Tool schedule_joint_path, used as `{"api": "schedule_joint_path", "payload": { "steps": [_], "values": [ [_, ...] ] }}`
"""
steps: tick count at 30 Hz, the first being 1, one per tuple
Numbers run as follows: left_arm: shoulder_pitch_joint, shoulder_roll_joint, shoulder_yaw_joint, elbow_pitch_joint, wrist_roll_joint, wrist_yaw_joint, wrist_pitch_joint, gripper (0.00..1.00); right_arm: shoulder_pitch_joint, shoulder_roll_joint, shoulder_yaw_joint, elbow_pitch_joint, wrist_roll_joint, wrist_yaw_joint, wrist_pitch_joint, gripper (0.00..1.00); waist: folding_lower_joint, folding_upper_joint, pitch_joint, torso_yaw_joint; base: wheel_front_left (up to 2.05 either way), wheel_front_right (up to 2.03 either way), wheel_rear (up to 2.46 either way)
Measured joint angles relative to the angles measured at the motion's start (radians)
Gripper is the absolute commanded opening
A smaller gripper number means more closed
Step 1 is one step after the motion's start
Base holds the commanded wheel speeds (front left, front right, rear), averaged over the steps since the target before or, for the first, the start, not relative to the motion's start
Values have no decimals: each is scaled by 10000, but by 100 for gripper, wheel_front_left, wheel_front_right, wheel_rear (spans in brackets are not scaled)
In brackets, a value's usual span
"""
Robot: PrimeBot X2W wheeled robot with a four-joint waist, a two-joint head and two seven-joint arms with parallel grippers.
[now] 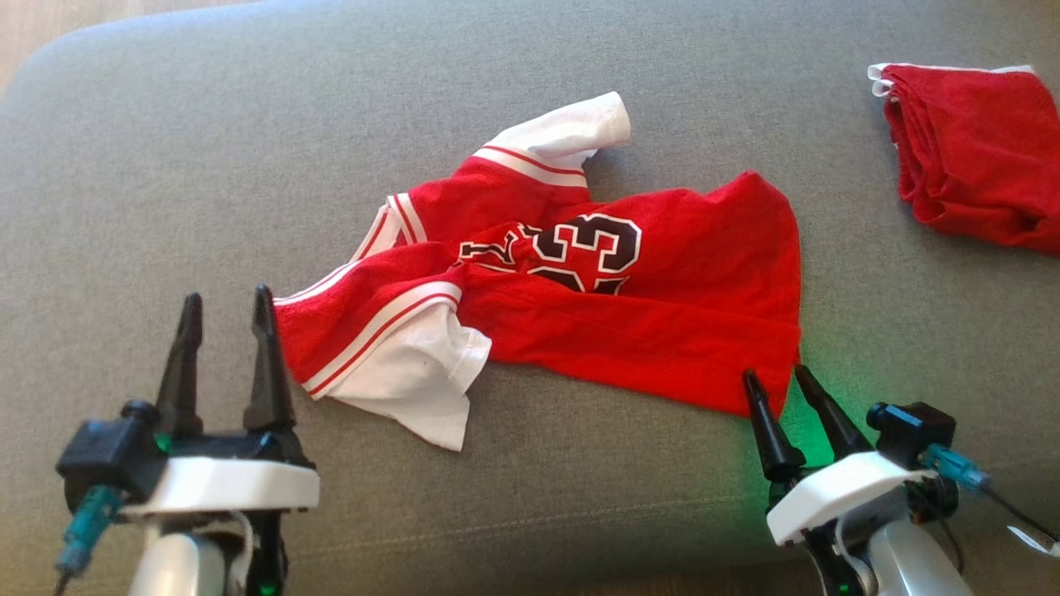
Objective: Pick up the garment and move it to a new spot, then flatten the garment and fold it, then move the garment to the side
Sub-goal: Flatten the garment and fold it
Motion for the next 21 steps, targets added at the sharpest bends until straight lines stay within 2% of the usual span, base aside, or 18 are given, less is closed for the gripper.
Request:
{"api": "schedule_joint_path", "payload": {
  "steps": [2, 8, 11, 12, 13, 14, 15, 16, 21],
  "values": [
    [157, 0, -217, -86, 27, 215, 0, 100, -124, 0, 10, 224, -27, 0, 0, 100, 0, 0, -23, 36, 0, 0, 0],
    [409, 0, -708, -98, 15, 441, 0, 100, -360, -2, -19, 742, -10, 0, 0, 100, 0, 0, -31, 167, 0, 0, 0],
    [404, 0, -790, -100, 15, 523, 0, 100, -499, -2, -125, 1064, -8, 0, 0, 89, 1, 0, 17, 225, 0, 0, 0],
    [404, 0, -805, -100, 15, 543, 0, 100, -553, -2, -157, 1143, -8, 0, 0, 82, 1, 0, 36, 239, 0, 0, 0],
    [404, 0, -836, -96, 13, 568, 0, 100, -688, -2, -180, 1235, -8, 0, 0, 45, 1, 0, 70, 256, 0, 0, 0],
    [403, 0, -859, -90, 13, 568, 0, 100, -746, -4, -178, 1248, -8, 0, 0, 35, 1, 0, 87, 259, 0, 0, 0],
    [403, 0, -886, -69, 13, 568, 0, 100, -791, -4, -171, 1266, -8, 0, 0, 6, 1, 0, 101, 260, 0, 0, 0],
    [403, 0, -911, -50, 13, 570, 0, 100, -827, -4, -163, 1279, -8, 0, 0, 0, 1, 0, 114, 261, 0, 0, 0],
    [430, 2, -1237, 142, -316, 623, 0, 100, -849, -4, -405, 1012, -27, 0, 0, 0, 1, 0, 162, 257, 0, 0, 0]
  ]
}}
